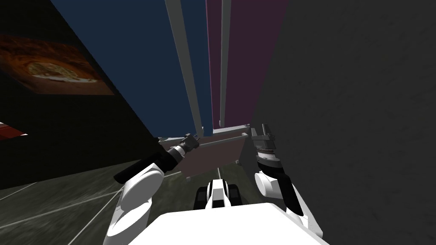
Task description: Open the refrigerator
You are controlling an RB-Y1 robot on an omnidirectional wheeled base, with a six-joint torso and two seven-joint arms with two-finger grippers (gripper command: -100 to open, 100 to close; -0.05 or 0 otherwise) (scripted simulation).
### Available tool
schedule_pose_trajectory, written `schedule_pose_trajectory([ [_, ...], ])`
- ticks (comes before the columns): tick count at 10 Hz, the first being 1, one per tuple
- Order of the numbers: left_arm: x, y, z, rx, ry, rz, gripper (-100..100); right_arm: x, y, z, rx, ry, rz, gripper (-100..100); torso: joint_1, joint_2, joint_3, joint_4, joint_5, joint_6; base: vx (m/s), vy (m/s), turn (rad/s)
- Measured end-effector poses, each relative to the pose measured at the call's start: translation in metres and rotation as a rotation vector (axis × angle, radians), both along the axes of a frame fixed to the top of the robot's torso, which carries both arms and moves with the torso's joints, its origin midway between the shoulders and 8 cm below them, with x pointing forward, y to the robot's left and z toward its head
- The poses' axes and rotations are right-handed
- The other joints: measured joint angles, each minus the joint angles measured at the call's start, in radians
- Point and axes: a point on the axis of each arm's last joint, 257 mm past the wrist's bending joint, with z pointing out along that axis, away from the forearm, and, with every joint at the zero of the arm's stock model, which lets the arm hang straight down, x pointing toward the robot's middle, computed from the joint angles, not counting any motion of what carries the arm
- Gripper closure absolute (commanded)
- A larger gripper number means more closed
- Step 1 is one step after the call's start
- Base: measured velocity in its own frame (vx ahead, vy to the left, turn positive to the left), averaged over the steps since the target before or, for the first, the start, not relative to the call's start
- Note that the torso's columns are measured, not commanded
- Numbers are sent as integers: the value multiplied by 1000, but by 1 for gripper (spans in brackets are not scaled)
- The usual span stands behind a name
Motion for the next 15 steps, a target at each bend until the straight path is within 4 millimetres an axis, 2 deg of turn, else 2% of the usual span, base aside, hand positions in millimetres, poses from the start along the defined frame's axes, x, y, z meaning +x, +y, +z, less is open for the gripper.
schedule_pose_trajectory([
  [3,-4,-26,2,2,-5,-85,100,0,0,0,0,0,0,0,-7,2,2,0,-2,2,-164,153,-60],
  [4,-5,-27,-2,5,2,-90,100,0,0,0,0,0,0,0,-10,-5,-3,-1,-3,1,-87,200,-118],
  [6,-9,-40,-4,5,7,-141,100,0,0,0,0,0,0,0,-2,-5,-3,-2,0,1,-94,198,-96],
  [11,-31,-85,0,3,4,-285,100,0,0,0,0,0,0,0,0,2,1,1,0,0,-103,209,-95],
  [15,-44,-105,1,5,6,-372,100,0,0,0,0,0,0,0,-4,4,2,3,-1,3,-77,145,-71],
])
